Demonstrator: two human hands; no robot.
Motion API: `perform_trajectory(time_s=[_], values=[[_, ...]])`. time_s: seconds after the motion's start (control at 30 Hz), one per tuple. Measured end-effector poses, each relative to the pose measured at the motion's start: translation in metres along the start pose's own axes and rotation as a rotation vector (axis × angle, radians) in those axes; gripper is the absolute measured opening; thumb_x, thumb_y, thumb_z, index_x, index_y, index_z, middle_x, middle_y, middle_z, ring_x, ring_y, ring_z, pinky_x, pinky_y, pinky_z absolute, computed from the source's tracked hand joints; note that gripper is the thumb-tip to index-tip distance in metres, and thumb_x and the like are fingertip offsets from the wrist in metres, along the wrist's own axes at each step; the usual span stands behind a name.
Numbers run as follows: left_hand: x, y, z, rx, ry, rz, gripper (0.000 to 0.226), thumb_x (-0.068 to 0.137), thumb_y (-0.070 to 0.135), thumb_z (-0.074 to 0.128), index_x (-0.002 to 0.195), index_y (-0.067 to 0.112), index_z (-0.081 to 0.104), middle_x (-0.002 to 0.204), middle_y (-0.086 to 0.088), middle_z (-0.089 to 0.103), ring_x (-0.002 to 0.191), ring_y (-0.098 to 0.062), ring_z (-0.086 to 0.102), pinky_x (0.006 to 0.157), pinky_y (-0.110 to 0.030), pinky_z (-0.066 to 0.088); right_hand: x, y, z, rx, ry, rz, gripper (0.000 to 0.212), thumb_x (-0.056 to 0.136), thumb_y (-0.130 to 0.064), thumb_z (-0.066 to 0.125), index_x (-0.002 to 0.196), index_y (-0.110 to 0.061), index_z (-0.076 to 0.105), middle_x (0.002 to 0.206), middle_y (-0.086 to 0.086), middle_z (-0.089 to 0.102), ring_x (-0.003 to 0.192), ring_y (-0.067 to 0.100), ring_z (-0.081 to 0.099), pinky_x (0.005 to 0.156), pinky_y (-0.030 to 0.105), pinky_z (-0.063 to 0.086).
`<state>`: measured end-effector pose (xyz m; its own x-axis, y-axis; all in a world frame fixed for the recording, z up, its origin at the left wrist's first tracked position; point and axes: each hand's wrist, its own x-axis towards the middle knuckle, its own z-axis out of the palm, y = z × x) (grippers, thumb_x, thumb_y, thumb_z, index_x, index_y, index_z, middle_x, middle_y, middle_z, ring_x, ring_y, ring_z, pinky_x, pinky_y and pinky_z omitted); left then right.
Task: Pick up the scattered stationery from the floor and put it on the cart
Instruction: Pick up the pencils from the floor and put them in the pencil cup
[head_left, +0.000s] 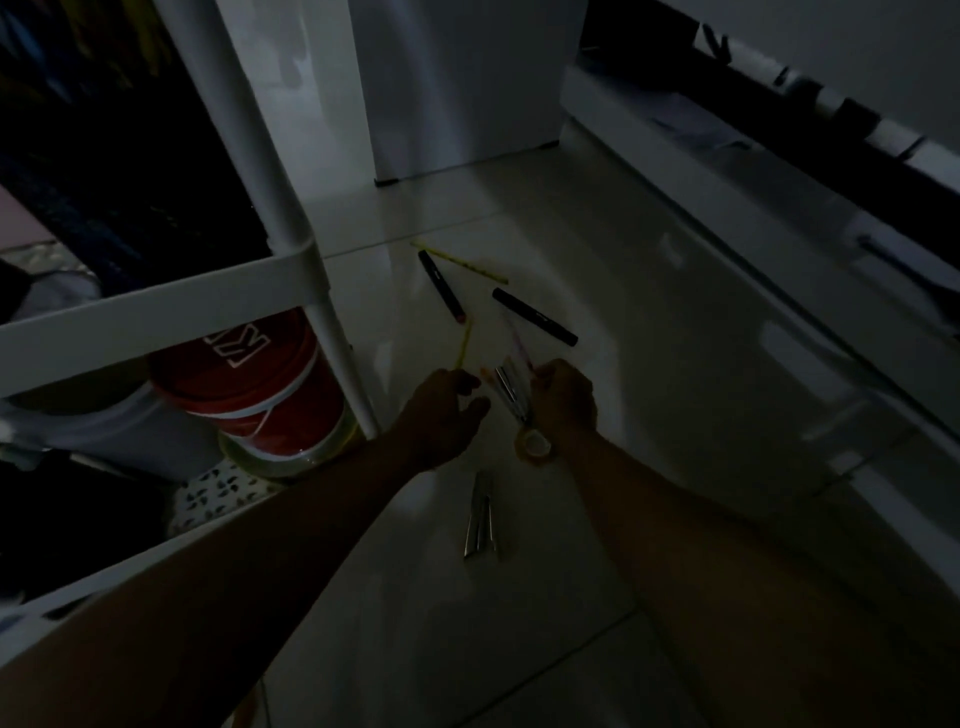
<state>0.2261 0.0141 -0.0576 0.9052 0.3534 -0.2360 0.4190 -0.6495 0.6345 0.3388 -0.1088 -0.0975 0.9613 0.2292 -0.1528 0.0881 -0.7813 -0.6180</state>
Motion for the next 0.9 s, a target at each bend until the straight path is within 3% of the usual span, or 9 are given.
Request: perform_trajectory(time_s=[0.13, 0.23, 0.3, 0.4, 0.53, 0.63, 0.73, 0.8, 0.9], values=[[0.019, 0.013, -0.005, -0.181, 0.127, -0.051, 0.048, 0.101, 0.035, 0.043, 0.142, 0.010, 0.041, 0.139, -0.012, 0.044, 0.123, -0.026, 0.047, 0.097, -0.025, 0.034, -0.005, -0.023, 0.001, 0.489, -0.155, -0.086, 0.021, 0.091, -0.015, 0.065, 0.109, -0.004, 0.068, 0.107, 0.014, 0.069, 0.099, 0.027, 0.065, 0.084, 0.033, 0.055], [0.033, 0.018, -0.013, -0.276, 0.157, -0.096, 0.052, 0.102, 0.038, 0.037, 0.146, 0.009, 0.036, 0.146, -0.013, 0.040, 0.132, -0.026, 0.041, 0.103, -0.027, 0.032, -0.002, -0.034, -0.007, 0.660, -0.272, -0.163, 0.020, 0.089, -0.006, 0.065, 0.108, -0.005, 0.069, 0.101, 0.012, 0.070, 0.083, 0.009, 0.068, 0.069, 0.014, 0.053], [0.039, 0.020, -0.017, -0.363, 0.178, -0.096, 0.050, 0.103, 0.036, 0.036, 0.142, 0.007, 0.042, 0.143, -0.014, 0.045, 0.130, -0.028, 0.044, 0.104, -0.031, 0.034, 0.003, -0.036, -0.013, 0.741, -0.398, -0.156, 0.022, 0.088, -0.004, 0.065, 0.110, -0.009, 0.068, 0.094, 0.003, 0.070, 0.074, -0.002, 0.067, 0.064, 0.009, 0.050], [0.041, 0.020, -0.017, -0.455, 0.211, -0.081, 0.041, 0.102, 0.030, 0.041, 0.127, 0.002, 0.057, 0.127, -0.017, 0.059, 0.114, -0.034, 0.057, 0.098, -0.043, 0.046, 0.011, -0.034, -0.017, 0.777, -0.573, -0.113, 0.023, 0.089, -0.006, 0.064, 0.110, -0.015, 0.067, 0.091, -0.005, 0.071, 0.077, -0.002, 0.068, 0.064, 0.011, 0.051], [0.044, 0.021, -0.014, -0.470, 0.303, -0.099, 0.033, 0.102, 0.025, 0.045, 0.120, 0.001, 0.060, 0.120, -0.016, 0.062, 0.103, -0.034, 0.062, 0.091, -0.045, 0.050, 0.019, -0.036, -0.008, 0.747, -0.466, -0.068, 0.006, 0.086, -0.013, 0.069, 0.083, -0.016, 0.073, 0.085, 0.000, 0.071, 0.074, 0.005, 0.067, 0.062, 0.015, 0.052], [0.049, 0.017, -0.010, -0.474, 0.369, -0.156, 0.026, 0.102, 0.021, 0.041, 0.107, 0.001, 0.059, 0.110, -0.019, 0.062, 0.091, -0.035, 0.065, 0.080, -0.045, 0.054, 0.034, -0.042, 0.007, 0.505, -0.238, -0.075, 0.013, 0.087, -0.015, 0.066, 0.074, -0.013, 0.065, 0.078, 0.000, 0.064, 0.075, 0.014, 0.062, 0.066, 0.027, 0.053], [0.050, 0.012, -0.004, -0.442, 0.396, -0.174, 0.021, 0.103, 0.022, 0.040, 0.097, 0.008, 0.055, 0.104, -0.020, 0.062, 0.086, -0.036, 0.064, 0.077, -0.048, 0.053, 0.052, -0.052, 0.016, 0.116, -0.073, -0.286, 0.019, 0.093, -0.015, 0.054, 0.075, -0.008, 0.057, 0.083, 0.008, 0.058, 0.082, 0.025, 0.055, 0.070, 0.035, 0.048], [0.048, 0.010, 0.002, -0.449, 0.399, -0.165, 0.024, 0.102, 0.024, 0.041, 0.100, 0.006, 0.058, 0.103, -0.019, 0.063, 0.088, -0.035, 0.062, 0.080, -0.050, 0.052, 0.067, -0.060, 0.021, -0.151, -0.012, -0.401, 0.015, 0.093, -0.015, 0.051, 0.092, -0.003, 0.060, 0.107, 0.016, 0.056, 0.101, 0.032, 0.050, 0.080, 0.040, 0.046], [0.046, 0.007, 0.009, -0.462, 0.404, -0.143, 0.031, 0.102, 0.027, 0.043, 0.109, 0.003, 0.061, 0.104, -0.015, 0.064, 0.089, -0.033, 0.064, 0.080, -0.051, 0.052, 0.083, -0.069, 0.034, -0.456, -0.046, -0.418, 0.035, 0.090, -0.017, 0.050, 0.124, -0.010, 0.052, 0.140, 0.014, 0.038, 0.124, 0.036, 0.032, 0.098, 0.044, 0.037]])
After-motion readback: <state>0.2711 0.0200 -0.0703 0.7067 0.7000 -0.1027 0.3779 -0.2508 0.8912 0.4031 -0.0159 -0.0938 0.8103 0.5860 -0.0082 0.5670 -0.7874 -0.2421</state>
